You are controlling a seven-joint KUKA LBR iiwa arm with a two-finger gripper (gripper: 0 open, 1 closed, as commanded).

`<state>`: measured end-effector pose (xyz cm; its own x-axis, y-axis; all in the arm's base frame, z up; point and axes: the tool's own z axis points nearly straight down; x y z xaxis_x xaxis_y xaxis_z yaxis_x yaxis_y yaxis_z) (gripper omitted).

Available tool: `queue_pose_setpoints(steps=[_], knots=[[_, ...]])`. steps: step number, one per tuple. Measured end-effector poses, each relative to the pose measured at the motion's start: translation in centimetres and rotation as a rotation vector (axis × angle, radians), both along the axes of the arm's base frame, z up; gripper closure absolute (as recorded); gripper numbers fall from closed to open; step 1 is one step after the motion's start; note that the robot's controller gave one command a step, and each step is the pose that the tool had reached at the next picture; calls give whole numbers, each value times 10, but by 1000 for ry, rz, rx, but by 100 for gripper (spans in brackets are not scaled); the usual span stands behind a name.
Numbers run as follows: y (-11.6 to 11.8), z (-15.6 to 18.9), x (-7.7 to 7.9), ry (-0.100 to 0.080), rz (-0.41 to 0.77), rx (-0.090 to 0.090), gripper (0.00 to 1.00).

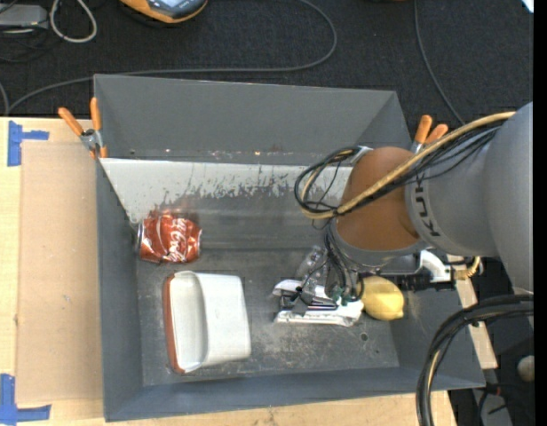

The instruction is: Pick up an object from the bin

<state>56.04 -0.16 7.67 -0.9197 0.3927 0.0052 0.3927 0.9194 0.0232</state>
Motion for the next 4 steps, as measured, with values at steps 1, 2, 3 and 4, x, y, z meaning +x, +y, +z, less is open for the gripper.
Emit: queue_pose_setpoints(steps=[1, 2, 3, 4], knots=[[1, 74, -2, 10, 12, 1, 100], [10, 170, -10, 17, 14, 0, 100], [12, 88, -19, 17, -21, 0, 100], [12, 61, -20, 23, -45, 0, 100]])
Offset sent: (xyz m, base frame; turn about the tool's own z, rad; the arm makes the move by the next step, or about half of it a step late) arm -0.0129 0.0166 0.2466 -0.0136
